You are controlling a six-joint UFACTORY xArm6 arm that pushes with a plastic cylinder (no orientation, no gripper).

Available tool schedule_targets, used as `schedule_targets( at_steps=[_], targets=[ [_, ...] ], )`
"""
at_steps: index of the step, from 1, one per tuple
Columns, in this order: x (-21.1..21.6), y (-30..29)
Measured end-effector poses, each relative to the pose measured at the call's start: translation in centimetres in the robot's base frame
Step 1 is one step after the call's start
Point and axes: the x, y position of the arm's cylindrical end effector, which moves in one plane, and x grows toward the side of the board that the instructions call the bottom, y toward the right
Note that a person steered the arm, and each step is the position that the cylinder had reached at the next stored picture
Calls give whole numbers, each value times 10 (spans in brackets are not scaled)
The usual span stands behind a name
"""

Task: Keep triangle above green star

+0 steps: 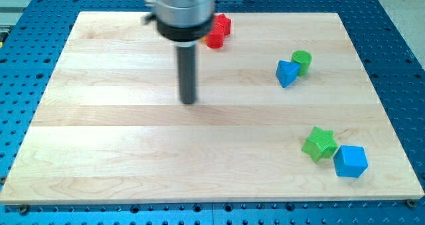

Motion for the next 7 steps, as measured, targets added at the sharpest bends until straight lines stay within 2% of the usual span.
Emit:
schedule_targets(
  at_steps=[1, 2, 3, 4, 6, 7],
  targets=[
    [-27, 20],
    [-61, 62],
    [-64, 123],
    [-99, 148],
    [-31, 246],
    [10, 252]
  ],
)
